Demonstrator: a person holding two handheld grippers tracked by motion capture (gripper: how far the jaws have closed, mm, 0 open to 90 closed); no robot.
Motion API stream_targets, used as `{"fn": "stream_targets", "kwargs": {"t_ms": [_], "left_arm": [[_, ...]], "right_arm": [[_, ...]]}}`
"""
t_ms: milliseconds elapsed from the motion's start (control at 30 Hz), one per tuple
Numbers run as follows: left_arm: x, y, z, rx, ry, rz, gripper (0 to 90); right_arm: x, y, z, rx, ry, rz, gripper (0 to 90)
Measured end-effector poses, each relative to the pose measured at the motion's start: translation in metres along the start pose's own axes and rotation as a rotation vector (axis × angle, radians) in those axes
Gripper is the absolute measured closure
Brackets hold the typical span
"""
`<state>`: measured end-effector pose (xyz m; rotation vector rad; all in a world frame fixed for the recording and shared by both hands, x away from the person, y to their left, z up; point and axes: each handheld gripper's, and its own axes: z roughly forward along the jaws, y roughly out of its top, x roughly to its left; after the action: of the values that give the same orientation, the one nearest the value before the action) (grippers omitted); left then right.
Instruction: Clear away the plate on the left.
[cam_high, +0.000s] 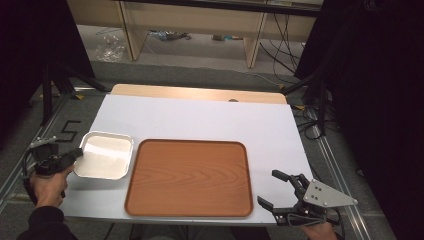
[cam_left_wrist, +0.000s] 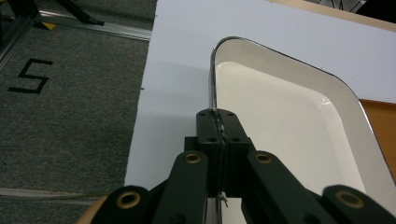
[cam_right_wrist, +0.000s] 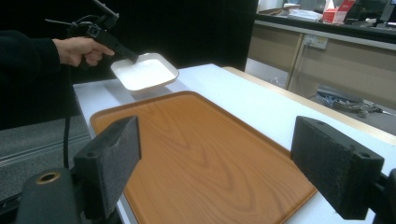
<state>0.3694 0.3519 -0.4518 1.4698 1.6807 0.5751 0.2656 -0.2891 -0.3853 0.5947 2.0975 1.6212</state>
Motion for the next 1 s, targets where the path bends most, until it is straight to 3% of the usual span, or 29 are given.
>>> {"fn": "stream_targets", "kwargs": {"t_ms": [433, 533, 600, 767, 1000], "left_arm": [[-0.033, 0.007, 0.001, 0.011, -0.137, 0.047, 88.4], [-0.045, 0.008, 0.003, 0.024, -0.164, 0.065, 88.4], [-0.054, 0.007, 0.007, 0.031, -0.193, 0.076, 88.4], [-0.082, 0.004, 0.016, 0.071, -0.25, 0.14, 88.4], [-0.104, 0.0, 0.023, 0.102, -0.306, 0.168, 88.4]], "right_arm": [[0.0, 0.0, -0.001, 0.002, -0.003, 0.004, 17.2], [0.0, 0.0, 0.001, -0.015, 0.001, 0.003, 17.2], [0.0, 0.0, 0.0, 0.004, 0.0, 0.002, 17.2], [0.0, 0.0, -0.001, 0.002, -0.003, 0.004, 17.2], [0.0, 0.0, -0.001, 0.002, -0.006, 0.004, 17.1]]}}
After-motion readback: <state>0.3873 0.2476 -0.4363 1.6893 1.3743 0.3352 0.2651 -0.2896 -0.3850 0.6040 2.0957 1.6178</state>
